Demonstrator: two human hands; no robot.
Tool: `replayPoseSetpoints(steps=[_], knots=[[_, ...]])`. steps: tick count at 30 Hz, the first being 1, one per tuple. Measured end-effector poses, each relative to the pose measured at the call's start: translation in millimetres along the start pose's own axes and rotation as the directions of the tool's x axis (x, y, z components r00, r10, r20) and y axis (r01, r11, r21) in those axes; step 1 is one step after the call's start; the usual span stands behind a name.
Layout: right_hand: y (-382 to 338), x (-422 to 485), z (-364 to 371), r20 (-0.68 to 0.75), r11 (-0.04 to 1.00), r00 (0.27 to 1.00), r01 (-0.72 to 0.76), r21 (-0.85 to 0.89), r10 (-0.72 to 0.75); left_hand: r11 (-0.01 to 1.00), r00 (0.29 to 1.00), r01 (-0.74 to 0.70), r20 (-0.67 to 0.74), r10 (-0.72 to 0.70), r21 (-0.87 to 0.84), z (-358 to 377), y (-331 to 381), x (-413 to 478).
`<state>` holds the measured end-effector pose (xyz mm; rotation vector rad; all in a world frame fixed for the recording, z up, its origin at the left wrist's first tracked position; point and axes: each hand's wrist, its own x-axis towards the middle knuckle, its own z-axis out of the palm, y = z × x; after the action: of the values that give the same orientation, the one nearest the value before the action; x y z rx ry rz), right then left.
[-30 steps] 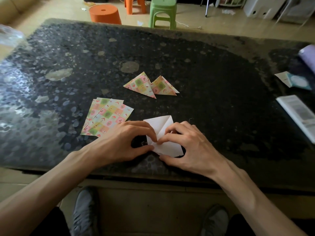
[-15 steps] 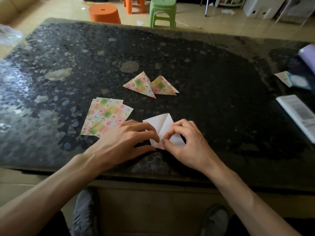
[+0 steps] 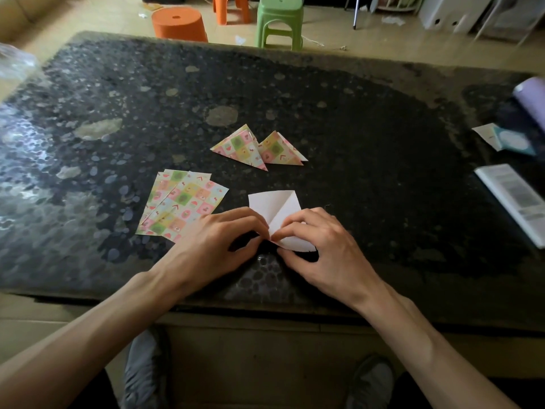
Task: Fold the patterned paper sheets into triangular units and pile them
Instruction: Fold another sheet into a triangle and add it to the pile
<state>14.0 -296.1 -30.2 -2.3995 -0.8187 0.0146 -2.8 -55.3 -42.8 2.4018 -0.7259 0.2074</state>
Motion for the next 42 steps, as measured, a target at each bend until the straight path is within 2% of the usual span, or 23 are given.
replayPoseSetpoints(steps=[7,12,19,25,28,33,42], knots=[[0.4,1.1,2.9,0.026,0.998,0.999,0.045,-0.038,-0.044,0.99,0.999,-0.039,0.011,0.038,0.134,2.9,-1.1,-2.0],[4.1,2.7,5.5,0.021,0.998,0.999,0.025,-0.055,-0.024,0.994,1.0,-0.013,0.018,0.011,0.113,1.2,0.5,-2.4],[5.8,7.6,6.2,0.017,0.997,0.998,-0.057,0.043,0.056,0.988,0.993,0.119,0.004,-0.12,0.101,1.3,2.0,-1.6],[4.9,17.7,9.2,0.069,0.973,0.973,-0.225,0.061,0.22,0.95,0.952,0.307,-0.001,-0.307,0.057,1.4,0.0,0.6],[3.4,21.9,9.2,0.058,0.959,0.962,-0.27,0.085,0.266,0.944,0.946,0.322,0.007,-0.323,0.077,1.8,0.1,1.9],[1.3,26.3,6.4,0.005,0.91,0.934,-0.35,0.225,0.358,0.936,0.942,0.33,0.017,-0.334,0.124,3.7,0.5,3.8],[-3.9,30.8,11.3,-0.071,0.902,0.903,-0.412,0.133,0.423,0.919,0.929,0.368,-0.028,-0.368,0.139,6.9,1.1,5.2]])
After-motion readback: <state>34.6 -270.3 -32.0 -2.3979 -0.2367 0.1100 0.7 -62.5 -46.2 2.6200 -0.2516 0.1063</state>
